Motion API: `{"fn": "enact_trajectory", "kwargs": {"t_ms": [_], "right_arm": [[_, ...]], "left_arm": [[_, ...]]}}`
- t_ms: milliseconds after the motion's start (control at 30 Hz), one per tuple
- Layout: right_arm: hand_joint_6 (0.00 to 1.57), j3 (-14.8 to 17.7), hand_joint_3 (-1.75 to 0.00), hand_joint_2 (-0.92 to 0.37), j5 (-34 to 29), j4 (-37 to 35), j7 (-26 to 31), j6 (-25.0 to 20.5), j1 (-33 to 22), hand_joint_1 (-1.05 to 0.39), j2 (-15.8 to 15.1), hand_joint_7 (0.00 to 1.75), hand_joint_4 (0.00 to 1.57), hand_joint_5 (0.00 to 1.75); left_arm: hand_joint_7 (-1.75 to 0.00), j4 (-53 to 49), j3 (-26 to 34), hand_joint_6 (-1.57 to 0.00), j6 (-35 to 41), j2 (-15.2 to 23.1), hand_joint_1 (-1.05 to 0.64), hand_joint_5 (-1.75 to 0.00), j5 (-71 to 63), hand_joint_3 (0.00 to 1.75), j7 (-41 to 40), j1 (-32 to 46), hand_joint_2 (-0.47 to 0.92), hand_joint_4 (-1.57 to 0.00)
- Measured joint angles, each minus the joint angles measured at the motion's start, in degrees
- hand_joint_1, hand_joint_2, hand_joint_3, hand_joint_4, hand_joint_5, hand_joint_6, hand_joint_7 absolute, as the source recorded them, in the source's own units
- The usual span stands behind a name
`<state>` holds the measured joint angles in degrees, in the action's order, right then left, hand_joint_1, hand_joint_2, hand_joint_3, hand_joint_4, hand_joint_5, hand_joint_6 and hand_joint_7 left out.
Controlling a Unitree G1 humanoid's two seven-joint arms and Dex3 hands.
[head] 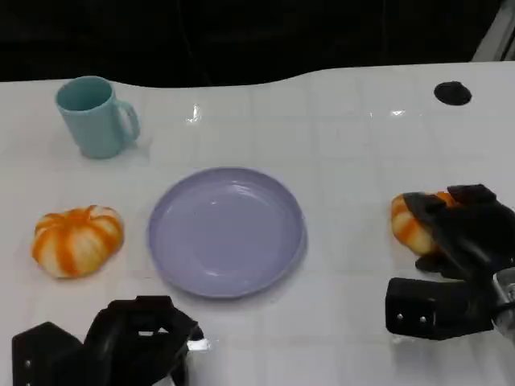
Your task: Grasp the bread from the table and place it into the plate.
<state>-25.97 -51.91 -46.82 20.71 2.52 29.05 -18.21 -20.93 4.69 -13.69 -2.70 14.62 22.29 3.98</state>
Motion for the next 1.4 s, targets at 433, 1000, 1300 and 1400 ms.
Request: {"fn": "enact_trajectory", "kwargs": {"t_ms": [433, 1000, 1300, 1400], "right_arm": [[0.6, -1.38, -0.77, -0.57, 3.42, -10.99, 14.53, 10.24, 3.61, -0.21, 0.37, 1.73, 0.86, 1.75], [0.72, -2.95, -1.17, -0.34, 4.26, -11.12, 25.68, 13.28, 2.36, -0.17, 1.12, 1.75, 0.95, 1.75], [0.76, -3.02, -1.33, -0.29, 4.4, -3.79, 27.53, 17.09, 1.66, -0.14, 2.92, 1.75, 1.0, 1.75], [0.77, -3.24, -1.37, -0.31, 4.4, -1.53, 27.28, 18.36, 1.64, -0.16, 3.88, 1.75, 1.01, 1.75]], "left_arm": [[-0.66, 0.39, 0.03, -1.45, -0.01, 0.0, -1.05, -1.22, 0.05, 0.35, 0.01, 0.24, 0.68, -1.57], [-0.66, 0.57, -0.05, -1.45, 0.0, -0.01, -1.05, -1.22, 0.11, 0.35, 0.01, 0.34, 0.68, -1.57], [-0.67, 1.02, -0.15, -1.47, 0.01, -0.1, -1.05, -1.23, 0.0, 0.36, -0.01, 0.45, 0.68, -1.57], [-0.67, 1.47, -0.17, -1.47, 0.26, -0.1, -1.05, -1.23, -0.03, 0.36, -0.02, 0.53, 0.67, -1.57]]}}
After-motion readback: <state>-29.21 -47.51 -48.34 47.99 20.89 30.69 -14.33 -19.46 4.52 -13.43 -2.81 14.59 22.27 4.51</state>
